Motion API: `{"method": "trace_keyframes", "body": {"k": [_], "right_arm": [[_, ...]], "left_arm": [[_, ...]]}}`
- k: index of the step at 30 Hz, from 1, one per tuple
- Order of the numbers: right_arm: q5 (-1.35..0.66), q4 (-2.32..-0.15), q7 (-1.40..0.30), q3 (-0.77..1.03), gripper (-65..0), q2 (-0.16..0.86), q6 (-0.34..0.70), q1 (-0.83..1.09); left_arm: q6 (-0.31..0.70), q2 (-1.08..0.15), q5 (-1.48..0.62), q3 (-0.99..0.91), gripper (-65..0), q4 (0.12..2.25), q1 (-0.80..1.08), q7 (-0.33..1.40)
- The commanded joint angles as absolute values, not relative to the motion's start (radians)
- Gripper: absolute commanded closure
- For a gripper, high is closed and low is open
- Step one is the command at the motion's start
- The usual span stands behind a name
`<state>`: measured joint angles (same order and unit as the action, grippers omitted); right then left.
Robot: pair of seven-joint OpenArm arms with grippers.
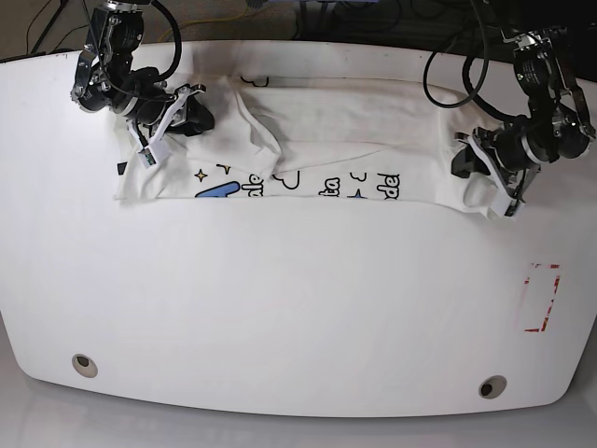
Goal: Layout the t-shirt on the table in an organized manner, then fold the t-shirt properly
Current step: 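Lift the gripped shirt end with the left gripper, then carry the shirt end with the left gripper toward the right gripper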
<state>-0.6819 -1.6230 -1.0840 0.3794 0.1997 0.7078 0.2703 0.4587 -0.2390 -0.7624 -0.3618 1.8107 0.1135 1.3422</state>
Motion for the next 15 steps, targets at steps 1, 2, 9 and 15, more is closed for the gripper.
{"method": "trace_keyframes", "body": {"k": [1, 2, 9, 15], "right_arm": [[-0.628, -1.624, -1.129, 0.380, -14.4, 0.209, 0.698, 0.275], [-0.628, -1.624, -1.129, 0.380, -14.4, 0.211, 0.698, 0.275], [-0.625, -1.624, -1.129, 0.380, -14.4, 0.214, 0.698, 0.275], [-0.622, -1.624, -1.129, 0.380, -14.4, 0.214, 0.698, 0.275]], "left_arm": [[0.450, -0.239, -0.777, -0.329, -5.6, 1.830, 0.104, 1.333], [0.450, -0.231, -0.777, -0.317, -5.6, 1.830, 0.104, 1.333], [0.443, -0.170, -0.777, -0.225, -5.7, 1.830, 0.104, 1.348], [0.354, -0.087, -0.777, -0.168, -5.8, 1.830, 0.104, 1.354]]}}
